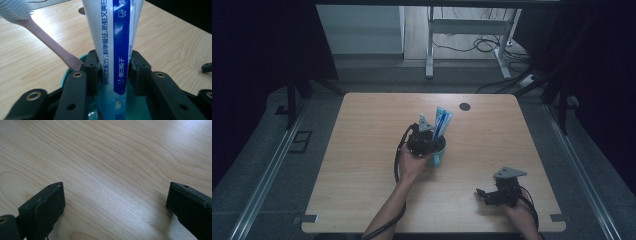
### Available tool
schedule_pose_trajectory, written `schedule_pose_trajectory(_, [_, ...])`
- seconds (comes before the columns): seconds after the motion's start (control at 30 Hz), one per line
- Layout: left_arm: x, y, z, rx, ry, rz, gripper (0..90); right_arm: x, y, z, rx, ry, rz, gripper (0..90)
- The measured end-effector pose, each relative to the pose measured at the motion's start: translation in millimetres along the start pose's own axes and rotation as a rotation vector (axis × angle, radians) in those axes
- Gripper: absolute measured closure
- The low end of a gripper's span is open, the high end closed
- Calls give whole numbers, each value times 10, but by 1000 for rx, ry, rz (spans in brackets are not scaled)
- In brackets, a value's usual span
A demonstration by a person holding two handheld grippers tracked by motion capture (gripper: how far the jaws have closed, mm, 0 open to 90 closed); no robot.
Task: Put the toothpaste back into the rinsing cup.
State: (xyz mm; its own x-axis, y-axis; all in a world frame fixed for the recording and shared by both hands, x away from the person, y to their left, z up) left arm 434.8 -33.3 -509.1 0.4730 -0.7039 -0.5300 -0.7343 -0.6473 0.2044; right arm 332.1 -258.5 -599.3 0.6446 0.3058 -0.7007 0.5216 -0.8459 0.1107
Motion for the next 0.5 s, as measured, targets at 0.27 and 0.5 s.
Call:
schedule_pose_trajectory(0.27, [-41, 45, -36, 21, 1, 1, 508, 0, 0, 0, 0, 0, 0, 21])
schedule_pose_trajectory(0.5, [-96, 94, -50, 31, 10, 2, 412, 0, 0, 0, 0, 0, 0, 21])
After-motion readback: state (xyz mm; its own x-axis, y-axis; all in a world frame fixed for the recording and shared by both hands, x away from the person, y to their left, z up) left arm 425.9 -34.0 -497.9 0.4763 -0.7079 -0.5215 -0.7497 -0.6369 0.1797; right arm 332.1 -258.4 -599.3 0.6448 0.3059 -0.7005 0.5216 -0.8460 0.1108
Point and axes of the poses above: each handheld gripper's, and its own axes: x roughly forward along the jaws, z roughly out of its underside, y roughly to its right, the point moved 8 cm from there along x, roughly forward along the jaws, and after that the axes turned 9 degrees about z, right-handed, at the moved point
